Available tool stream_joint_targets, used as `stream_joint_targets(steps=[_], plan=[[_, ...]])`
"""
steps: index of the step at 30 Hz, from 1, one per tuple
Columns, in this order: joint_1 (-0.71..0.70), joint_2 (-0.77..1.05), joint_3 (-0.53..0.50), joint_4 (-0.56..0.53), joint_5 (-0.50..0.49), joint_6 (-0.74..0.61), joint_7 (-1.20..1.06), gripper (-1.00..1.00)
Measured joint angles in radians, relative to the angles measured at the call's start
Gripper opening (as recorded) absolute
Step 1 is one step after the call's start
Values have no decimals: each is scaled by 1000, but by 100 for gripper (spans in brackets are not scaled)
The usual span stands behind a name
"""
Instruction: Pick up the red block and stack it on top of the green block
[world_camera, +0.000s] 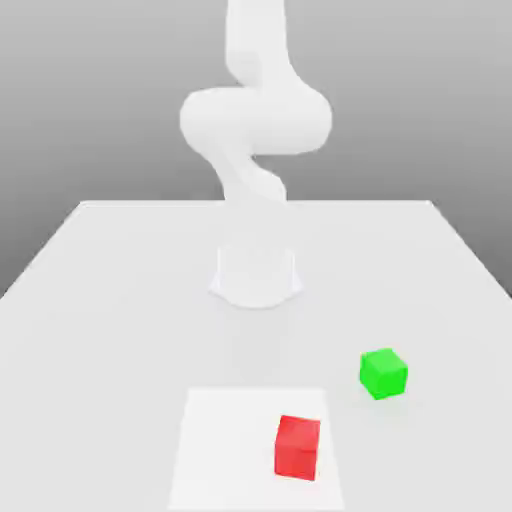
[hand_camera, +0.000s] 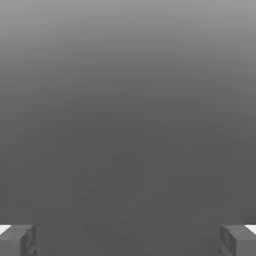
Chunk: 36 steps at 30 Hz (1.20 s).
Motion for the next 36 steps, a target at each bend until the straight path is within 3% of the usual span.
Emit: stream_joint_targets(steps=[13, 22, 27, 28, 36], plan=[[35, 479, 37, -160, 75, 222, 107, 0], [62, 802, 46, -270, -19, 379, 283, 0], [77, 982, 28, -258, -50, 521, 315, 0], [78, 1015, 26, -253, -52, 549, 318, -100], [76, 999, 28, -256, -54, 536, 319, -100]])
